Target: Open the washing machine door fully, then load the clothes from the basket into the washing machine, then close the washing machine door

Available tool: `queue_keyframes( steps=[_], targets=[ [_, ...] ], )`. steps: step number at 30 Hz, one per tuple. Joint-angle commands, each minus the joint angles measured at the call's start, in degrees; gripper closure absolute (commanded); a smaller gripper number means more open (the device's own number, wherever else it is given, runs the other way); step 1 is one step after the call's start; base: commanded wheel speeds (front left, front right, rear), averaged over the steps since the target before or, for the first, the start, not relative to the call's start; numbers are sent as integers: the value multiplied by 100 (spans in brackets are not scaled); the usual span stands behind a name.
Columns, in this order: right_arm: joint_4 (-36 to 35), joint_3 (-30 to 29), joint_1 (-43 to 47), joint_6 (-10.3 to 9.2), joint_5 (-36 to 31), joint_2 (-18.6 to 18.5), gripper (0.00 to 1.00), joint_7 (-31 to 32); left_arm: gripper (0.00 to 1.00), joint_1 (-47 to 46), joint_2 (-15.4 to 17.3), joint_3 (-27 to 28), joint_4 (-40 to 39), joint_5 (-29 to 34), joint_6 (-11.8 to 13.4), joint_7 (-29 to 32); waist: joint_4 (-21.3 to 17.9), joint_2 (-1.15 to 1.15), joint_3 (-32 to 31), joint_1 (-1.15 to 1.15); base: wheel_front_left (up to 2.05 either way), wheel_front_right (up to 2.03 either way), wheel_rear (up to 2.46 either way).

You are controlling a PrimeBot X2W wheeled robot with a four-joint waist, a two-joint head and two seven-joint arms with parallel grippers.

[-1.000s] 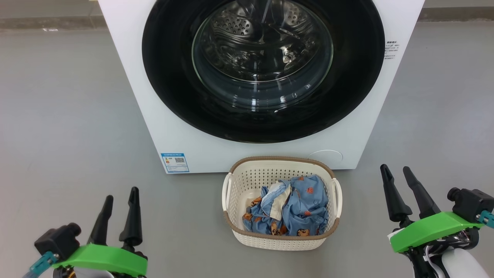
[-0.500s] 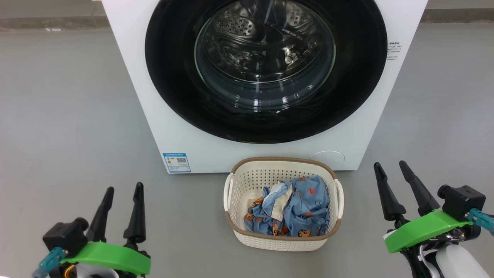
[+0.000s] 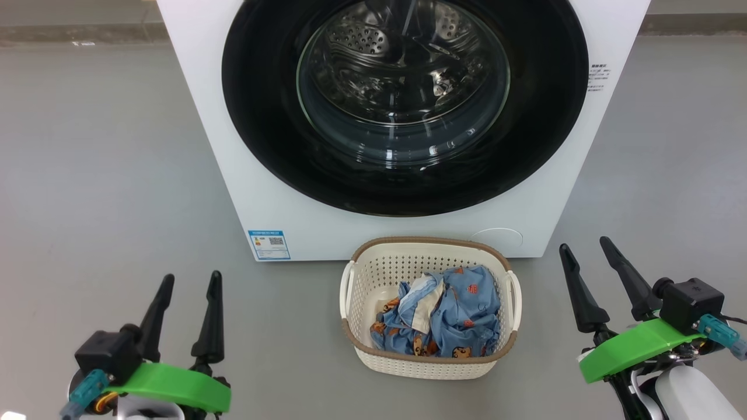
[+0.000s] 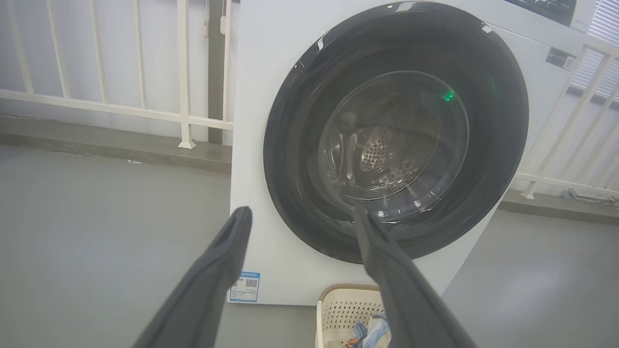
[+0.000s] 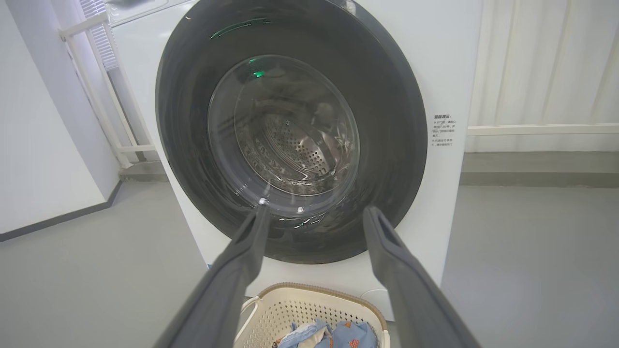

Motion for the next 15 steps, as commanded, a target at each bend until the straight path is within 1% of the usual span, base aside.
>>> queue_keyframes(
  steps=[1,15],
  targets=[
    [-108,58,-198,19,-70,-60,0,-72,0,-279,160,191,-78,34,31,-78,6,0,6,0,0,0,0],
    [-79,6,-201,19,-81,-44,0,-72,0,-263,155,242,-85,37,19,-78,-6,0,17,0,0,0,0]
  ],
)
